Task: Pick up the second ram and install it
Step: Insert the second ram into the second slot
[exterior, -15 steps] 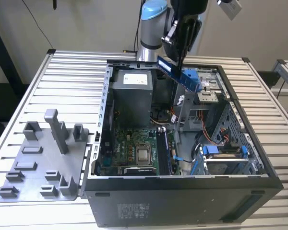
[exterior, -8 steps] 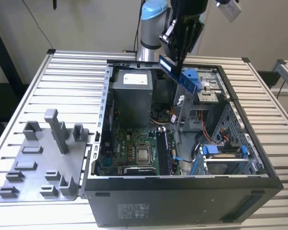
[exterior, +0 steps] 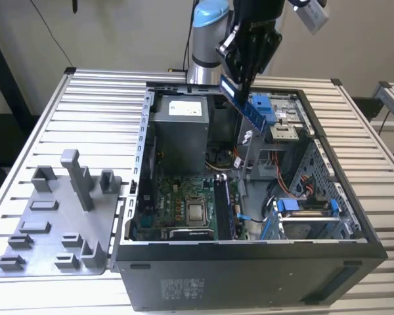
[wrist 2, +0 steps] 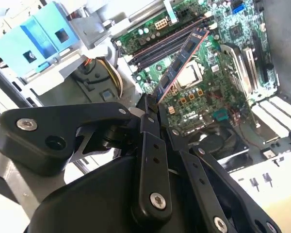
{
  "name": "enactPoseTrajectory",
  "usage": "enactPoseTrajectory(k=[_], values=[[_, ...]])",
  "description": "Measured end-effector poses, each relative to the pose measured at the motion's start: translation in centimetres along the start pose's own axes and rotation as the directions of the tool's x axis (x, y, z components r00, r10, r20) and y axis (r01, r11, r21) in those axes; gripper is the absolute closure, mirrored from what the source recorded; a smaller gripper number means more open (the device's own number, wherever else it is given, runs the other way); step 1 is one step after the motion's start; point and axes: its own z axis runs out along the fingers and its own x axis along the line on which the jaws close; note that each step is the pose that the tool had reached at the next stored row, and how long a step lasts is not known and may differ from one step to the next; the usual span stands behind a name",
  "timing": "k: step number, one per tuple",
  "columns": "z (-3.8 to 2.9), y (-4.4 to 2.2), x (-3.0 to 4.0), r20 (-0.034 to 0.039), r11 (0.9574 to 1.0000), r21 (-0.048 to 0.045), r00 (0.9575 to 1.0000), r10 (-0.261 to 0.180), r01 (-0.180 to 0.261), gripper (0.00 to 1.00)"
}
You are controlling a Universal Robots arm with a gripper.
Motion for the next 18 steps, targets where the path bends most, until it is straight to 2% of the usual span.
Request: enactPoseTrajectory(k=[5, 9, 12, 14, 18], values=[[0.02, 0.00, 0.00, -0.0003, 0.9968, 0.0009, 0.9968, 0.080, -0.080, 0.86], [0.04, 0.00, 0.00, -0.0005, 0.9893, 0.0016, 0.9893, 0.146, -0.146, 0.86], [0.06, 0.00, 0.00, -0.0006, 0.9808, 0.0021, 0.9808, 0.195, -0.195, 0.86], [0.08, 0.00, 0.00, -0.0007, 0.9734, 0.0026, 0.9734, 0.229, -0.229, 0.86], [0.11, 0.00, 0.00, -0.0007, 0.9554, 0.0032, 0.9554, 0.295, -0.295, 0.86]])
